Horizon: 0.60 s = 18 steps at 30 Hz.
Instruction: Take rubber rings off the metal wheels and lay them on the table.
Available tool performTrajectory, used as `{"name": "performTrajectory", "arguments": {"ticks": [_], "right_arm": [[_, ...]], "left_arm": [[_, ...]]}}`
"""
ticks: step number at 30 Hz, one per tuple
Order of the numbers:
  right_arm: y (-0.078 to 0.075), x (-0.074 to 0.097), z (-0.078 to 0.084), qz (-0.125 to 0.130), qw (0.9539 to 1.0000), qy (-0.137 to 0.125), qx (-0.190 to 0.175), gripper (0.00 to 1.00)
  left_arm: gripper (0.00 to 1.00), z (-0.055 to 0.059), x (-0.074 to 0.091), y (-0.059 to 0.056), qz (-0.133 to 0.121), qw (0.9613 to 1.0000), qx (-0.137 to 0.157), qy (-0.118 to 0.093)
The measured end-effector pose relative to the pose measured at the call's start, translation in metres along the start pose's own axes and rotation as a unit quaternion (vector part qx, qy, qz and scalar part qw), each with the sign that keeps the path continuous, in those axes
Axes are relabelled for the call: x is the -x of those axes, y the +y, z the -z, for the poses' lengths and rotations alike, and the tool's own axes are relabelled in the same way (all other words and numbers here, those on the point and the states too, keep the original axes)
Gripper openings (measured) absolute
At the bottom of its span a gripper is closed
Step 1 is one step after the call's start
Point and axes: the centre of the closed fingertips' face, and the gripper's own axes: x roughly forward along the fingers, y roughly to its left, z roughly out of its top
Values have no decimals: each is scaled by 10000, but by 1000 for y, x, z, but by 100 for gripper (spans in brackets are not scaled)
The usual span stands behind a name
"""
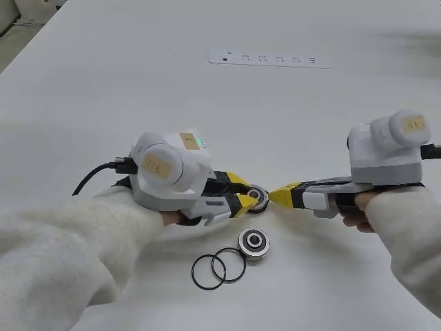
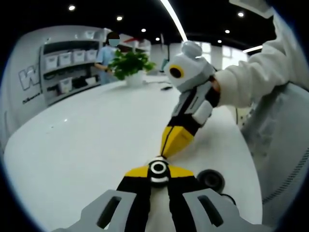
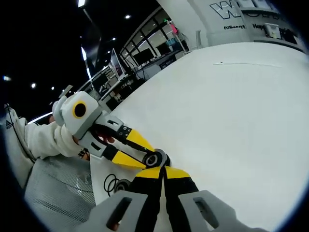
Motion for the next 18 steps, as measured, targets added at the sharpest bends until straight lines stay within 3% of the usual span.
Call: {"name": "performTrajectory", "arguments": {"ticks": [18], "right_arm": [[7, -2, -2, 68, 9996, 74, 277, 0]], "left_arm": [[13, 0, 0, 0, -43, 10000, -62, -16]]}}
